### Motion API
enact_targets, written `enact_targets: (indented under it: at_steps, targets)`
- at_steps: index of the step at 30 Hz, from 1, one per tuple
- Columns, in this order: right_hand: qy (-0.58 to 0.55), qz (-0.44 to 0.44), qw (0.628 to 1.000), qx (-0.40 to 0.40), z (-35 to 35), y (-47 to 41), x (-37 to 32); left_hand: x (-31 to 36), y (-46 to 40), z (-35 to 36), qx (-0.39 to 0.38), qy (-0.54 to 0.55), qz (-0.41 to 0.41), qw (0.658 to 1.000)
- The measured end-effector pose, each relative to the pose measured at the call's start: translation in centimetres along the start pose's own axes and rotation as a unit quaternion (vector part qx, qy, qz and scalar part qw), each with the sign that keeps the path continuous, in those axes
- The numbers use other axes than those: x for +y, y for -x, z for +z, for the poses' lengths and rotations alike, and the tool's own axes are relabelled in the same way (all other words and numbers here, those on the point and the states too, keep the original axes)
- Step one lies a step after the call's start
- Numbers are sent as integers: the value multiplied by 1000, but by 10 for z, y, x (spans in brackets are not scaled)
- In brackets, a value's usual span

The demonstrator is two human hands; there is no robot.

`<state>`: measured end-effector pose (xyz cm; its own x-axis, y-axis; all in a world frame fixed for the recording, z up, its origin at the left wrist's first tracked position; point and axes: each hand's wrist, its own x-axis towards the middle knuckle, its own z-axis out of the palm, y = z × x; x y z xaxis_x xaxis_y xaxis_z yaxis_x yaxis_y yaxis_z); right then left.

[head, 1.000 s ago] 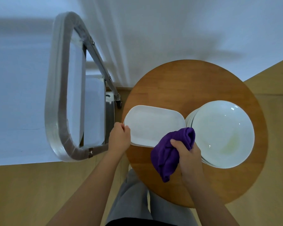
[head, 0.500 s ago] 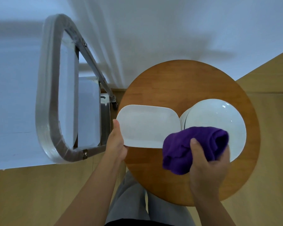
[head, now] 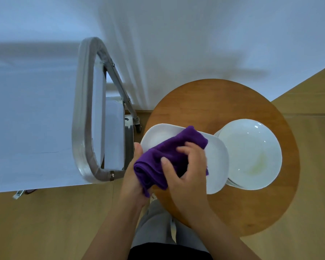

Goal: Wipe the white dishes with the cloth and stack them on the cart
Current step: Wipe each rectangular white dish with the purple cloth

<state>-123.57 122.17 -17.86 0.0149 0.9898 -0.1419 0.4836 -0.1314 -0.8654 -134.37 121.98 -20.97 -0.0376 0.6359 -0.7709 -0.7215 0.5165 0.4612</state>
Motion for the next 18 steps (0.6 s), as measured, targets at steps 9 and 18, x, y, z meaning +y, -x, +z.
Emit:
enact_targets:
  at_steps: [9, 18]
  targets:
    - [114, 40, 991, 48, -6, -12, -30, -7, 28, 42, -42, -27, 20, 999]
    - [111, -214, 908, -343, -86, -16, -41, 8, 53, 67, -31, -121, 110, 986]
